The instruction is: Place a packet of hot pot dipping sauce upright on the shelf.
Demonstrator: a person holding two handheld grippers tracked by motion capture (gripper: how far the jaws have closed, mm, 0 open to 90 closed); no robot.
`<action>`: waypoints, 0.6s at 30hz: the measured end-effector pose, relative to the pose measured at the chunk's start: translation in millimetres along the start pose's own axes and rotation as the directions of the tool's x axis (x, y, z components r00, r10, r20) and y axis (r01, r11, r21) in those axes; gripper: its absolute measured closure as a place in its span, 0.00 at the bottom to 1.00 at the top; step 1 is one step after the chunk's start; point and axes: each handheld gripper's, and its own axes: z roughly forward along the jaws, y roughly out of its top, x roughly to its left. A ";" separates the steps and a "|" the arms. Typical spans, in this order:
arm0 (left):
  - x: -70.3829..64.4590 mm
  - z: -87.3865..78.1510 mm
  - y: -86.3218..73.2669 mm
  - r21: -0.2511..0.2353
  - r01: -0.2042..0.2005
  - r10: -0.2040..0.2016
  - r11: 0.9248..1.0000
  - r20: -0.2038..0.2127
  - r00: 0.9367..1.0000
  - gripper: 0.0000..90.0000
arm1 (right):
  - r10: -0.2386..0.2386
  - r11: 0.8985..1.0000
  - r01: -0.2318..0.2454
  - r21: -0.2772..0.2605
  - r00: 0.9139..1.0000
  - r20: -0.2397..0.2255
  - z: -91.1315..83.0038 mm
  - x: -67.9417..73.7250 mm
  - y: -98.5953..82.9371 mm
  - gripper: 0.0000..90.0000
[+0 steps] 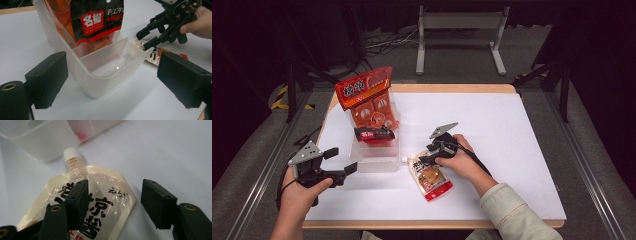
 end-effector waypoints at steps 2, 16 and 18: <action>0.1 0.5 0.0 0.003 -0.007 0.007 1.000 0.001 1.000 0.12 | -0.012 1.000 0.012 -0.001 1.000 0.012 0.5 1.9 -0.7 0.45; -1.5 3.1 -0.2 0.009 -0.006 0.006 1.000 0.011 1.000 0.12 | -0.075 0.997 0.075 0.010 0.995 0.068 0.8 14.6 -2.1 0.71; -1.5 3.1 -0.2 0.011 -0.007 0.007 1.000 0.013 1.000 0.12 | -0.094 0.995 0.092 0.024 0.994 0.063 0.5 17.1 -1.0 0.83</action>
